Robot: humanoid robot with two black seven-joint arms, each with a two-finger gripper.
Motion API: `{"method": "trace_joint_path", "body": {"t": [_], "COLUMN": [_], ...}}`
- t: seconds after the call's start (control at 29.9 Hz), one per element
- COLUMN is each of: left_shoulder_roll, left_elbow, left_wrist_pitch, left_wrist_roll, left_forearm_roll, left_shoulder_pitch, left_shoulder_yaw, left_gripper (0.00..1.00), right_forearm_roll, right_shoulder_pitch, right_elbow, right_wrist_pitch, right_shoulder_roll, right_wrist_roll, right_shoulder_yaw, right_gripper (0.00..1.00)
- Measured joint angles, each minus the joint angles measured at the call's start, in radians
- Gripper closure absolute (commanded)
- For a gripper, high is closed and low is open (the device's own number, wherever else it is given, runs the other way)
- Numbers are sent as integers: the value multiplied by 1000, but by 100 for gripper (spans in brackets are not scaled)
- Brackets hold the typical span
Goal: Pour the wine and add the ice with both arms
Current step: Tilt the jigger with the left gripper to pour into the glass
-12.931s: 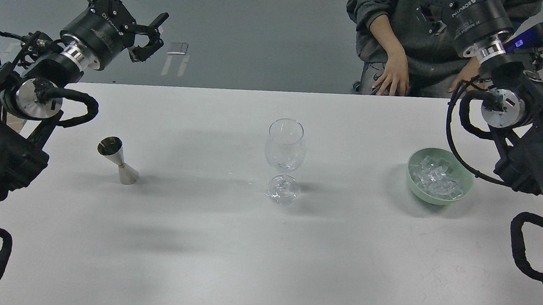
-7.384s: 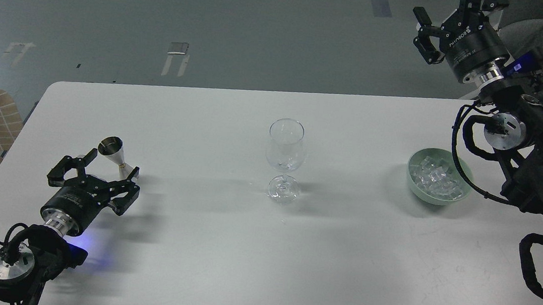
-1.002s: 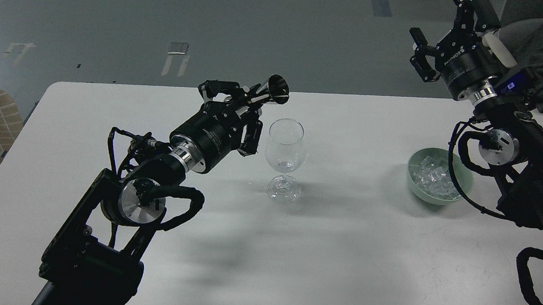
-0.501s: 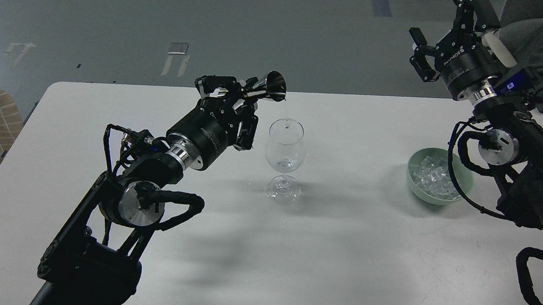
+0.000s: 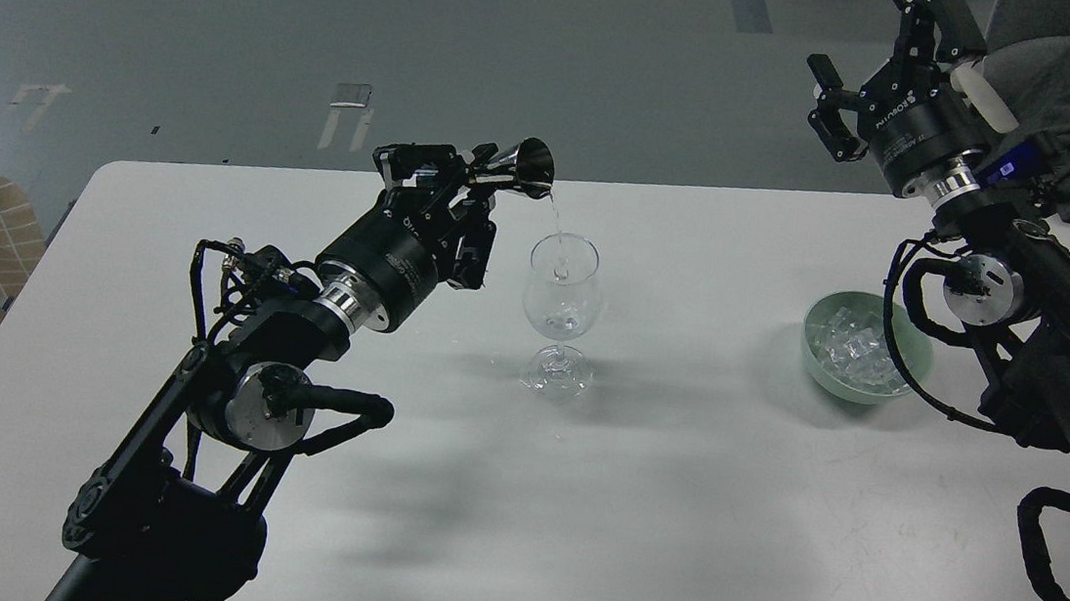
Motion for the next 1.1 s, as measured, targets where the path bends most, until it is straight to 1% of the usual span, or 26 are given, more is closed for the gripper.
{"method": "trace_joint_path", "body": {"t": [0.27, 0.63, 0.87, 1.1], "left_shoulder_roll": [5, 36, 37, 37], "left_elbow": [1, 4, 5, 5], "left_wrist_pitch": [-10, -11, -16, -18], "left_wrist_roll": [-15, -48, -62, -67], "left_forearm_roll": [46, 116, 165, 179], "left_shoulder_pitch": [1, 8, 8, 1], "left_shoulder_yaw": [0, 1, 2, 27], "left_gripper": [97, 97, 97, 97], "right_forearm_roll": [0, 0, 0, 0], "right_shoulder_pitch": [-1, -2, -2, -2], "right_elbow": [0, 0, 0, 0], "right_wrist_pitch": [0, -1, -1, -2], "right_shoulder_roll": [1, 8, 11, 11], "right_wrist_roll": [0, 0, 0, 0], "right_shoulder_yaw": [-1, -1, -1, 0], "right_gripper": [0, 0, 0, 0]}}
